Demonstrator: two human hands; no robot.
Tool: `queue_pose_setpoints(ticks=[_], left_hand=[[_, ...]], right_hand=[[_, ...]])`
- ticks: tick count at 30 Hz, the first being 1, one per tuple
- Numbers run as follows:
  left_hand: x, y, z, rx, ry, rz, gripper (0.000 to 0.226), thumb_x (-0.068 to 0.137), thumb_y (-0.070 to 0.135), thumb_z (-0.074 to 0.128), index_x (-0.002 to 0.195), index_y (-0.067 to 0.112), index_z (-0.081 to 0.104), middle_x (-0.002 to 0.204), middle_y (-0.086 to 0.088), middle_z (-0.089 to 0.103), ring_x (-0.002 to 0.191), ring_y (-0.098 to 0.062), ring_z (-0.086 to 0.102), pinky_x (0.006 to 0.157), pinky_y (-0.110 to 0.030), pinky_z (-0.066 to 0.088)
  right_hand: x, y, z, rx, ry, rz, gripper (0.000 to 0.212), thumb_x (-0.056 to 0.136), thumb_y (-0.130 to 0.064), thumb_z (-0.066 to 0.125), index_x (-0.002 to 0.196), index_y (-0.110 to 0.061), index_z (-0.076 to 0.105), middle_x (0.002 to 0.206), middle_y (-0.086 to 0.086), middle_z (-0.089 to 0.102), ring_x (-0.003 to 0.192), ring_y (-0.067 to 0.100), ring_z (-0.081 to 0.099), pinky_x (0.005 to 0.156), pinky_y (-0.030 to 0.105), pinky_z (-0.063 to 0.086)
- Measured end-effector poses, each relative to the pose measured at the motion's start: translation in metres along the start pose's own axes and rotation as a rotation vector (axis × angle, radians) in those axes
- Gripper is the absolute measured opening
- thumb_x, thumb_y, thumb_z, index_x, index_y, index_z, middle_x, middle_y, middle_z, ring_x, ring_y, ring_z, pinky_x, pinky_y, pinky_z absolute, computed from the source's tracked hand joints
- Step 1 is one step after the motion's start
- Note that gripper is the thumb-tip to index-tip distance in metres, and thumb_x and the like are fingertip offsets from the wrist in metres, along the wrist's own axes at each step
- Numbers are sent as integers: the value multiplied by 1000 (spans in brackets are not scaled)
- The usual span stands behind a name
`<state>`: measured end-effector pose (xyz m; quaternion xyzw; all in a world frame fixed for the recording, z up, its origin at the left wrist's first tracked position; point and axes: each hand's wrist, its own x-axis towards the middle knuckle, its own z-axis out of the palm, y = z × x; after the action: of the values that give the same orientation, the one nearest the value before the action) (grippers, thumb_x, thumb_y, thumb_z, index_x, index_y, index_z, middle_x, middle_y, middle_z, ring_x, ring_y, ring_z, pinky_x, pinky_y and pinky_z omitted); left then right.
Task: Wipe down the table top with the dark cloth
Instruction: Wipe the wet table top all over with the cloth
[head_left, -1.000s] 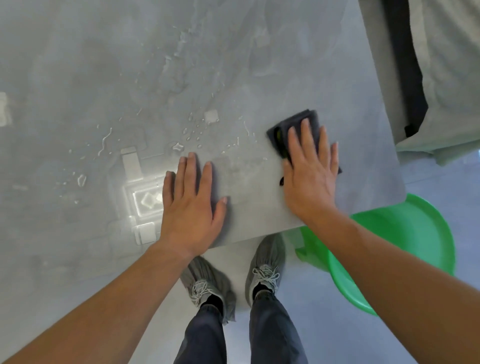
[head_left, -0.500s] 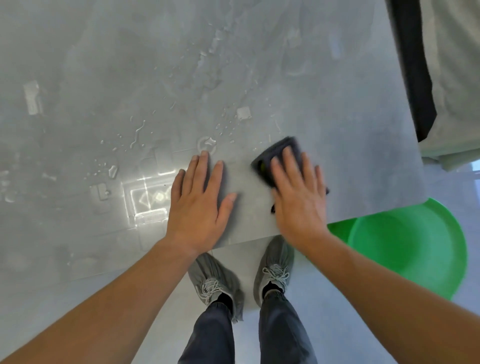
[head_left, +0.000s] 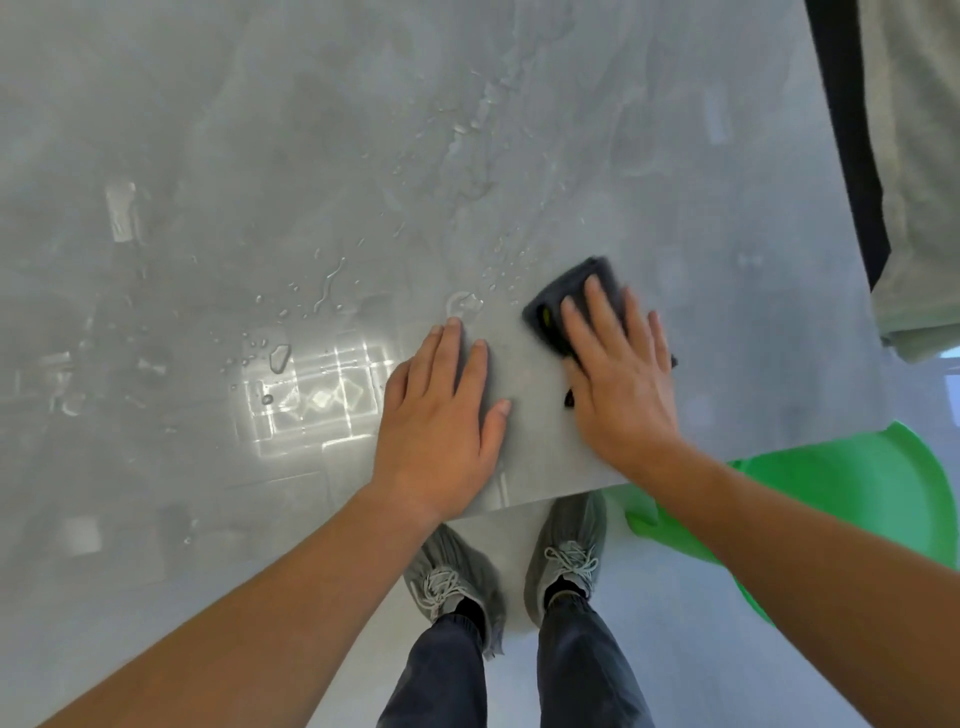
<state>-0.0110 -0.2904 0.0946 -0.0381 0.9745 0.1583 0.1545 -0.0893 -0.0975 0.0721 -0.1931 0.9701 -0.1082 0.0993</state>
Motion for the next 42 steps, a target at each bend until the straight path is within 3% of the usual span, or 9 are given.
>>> queue_pose_setpoints(ticks=[4,10,16,19,22,24,29,35,42], left_hand=[[1,-3,-5,-30,-18,13,64,101,51,24,153,16,33,165,-11,20,151,-26,16,118,-44,18],[8,-13,-13,-85,-20,36,58,100,48,32,148,15,39,161,-12,23,145,-28,22,115,-45,24],[36,-25,-30,-115,-6,-23,68,99,46,41,155,12,22,166,-13,7,152,-29,5,121,-45,12],[57,-34,-32,-76,-14,-32,70,99,46,37,156,10,18,167,-14,5,154,-29,2,122,-45,11],[67,-39,-33,-48,12,-17,67,96,46,31,151,8,32,165,-16,17,153,-31,11,118,-45,17],[66,-39,-34,-49,22,-14,65,94,45,32,148,8,37,163,-16,22,151,-31,16,117,-45,20],[65,-37,-35,-82,12,-26,62,99,42,36,153,11,32,166,-12,16,153,-26,11,120,-41,15],[71,-39,-37,-124,90,-38,54,94,41,37,136,12,53,155,-13,40,143,-30,35,111,-43,29],[87,-46,-55,-170,128,-28,43,89,41,38,111,13,62,129,-10,55,116,-32,50,95,-43,39]], right_hand=[[-6,15,-1,-53,-110,-225,55,99,-36,38,153,-26,34,165,-2,21,151,35,17,121,55,14],[95,8,-20,67,20,289,55,105,-32,31,158,-31,17,168,-6,2,154,26,-3,124,45,-2],[54,-1,-17,-31,-169,-137,56,102,-39,26,157,-30,23,166,-9,5,154,26,0,124,41,-3],[104,12,-26,7,-114,25,54,105,-34,31,158,-33,19,167,-9,3,154,23,-3,124,39,-6],[145,-2,-27,81,-10,248,56,105,-28,33,158,-34,16,168,-9,0,154,23,-5,124,42,-5],[137,-16,-22,70,-3,196,56,104,-29,34,158,-32,18,168,-7,3,154,26,-2,124,44,-4],[105,0,-23,-37,-172,-179,56,101,-37,33,156,-31,25,166,-9,6,154,29,5,124,46,2],[189,-12,-34,100,-47,202,55,105,-30,35,157,-33,18,168,-7,1,154,25,-3,124,44,-4],[131,-14,-28,-29,-191,-118,55,105,-36,32,158,-36,16,166,-13,-3,154,21,-7,124,41,-6]])
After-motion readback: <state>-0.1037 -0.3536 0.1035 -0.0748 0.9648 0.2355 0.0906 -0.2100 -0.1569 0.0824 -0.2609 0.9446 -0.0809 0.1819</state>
